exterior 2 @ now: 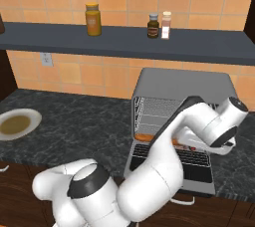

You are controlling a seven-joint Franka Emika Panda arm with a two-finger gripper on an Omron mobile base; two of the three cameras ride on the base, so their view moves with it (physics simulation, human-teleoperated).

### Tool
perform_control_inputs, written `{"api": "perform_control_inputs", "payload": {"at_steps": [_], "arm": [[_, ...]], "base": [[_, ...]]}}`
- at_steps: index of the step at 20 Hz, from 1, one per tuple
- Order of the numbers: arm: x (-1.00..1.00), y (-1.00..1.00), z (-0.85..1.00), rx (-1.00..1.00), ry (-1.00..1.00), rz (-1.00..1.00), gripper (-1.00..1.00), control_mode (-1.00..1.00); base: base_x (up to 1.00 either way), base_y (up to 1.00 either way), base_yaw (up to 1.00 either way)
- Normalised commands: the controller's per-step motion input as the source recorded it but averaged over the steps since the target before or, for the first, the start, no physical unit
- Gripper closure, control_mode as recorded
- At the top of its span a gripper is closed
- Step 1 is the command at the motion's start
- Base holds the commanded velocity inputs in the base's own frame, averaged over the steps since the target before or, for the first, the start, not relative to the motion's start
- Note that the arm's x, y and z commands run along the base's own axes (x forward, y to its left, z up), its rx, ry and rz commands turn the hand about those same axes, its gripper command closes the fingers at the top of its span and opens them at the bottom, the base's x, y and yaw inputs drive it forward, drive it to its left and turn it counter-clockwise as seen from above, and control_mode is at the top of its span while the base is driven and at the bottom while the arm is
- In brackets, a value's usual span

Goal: Pick up the kebab skewer and baguette bread, and place them inside the toaster oven. Close the toaster oven door and start by setting the timer.

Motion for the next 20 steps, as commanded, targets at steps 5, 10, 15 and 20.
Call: {"api": "perform_control_inputs", "payload": {"at_steps": [5, 10, 15, 20], "arm": [[-0.93, 0.71, -0.12, -0.02, 0.00, -0.43, -1.00, -1.00], [-0.23, 0.83, -0.42, -0.08, 0.01, -0.42, -1.00, -1.00], [0.08, 0.52, -0.47, -0.21, 0.01, -0.30, -1.00, -1.00], [0.05, -0.09, -0.16, -0.20, 0.03, -0.05, -1.00, -1.00]], "base": [[0.00, 0.00, 0.00], [0.00, 0.00, 0.00], [0.00, 0.00, 0.00], [0.00, 0.00, 0.00]]}}
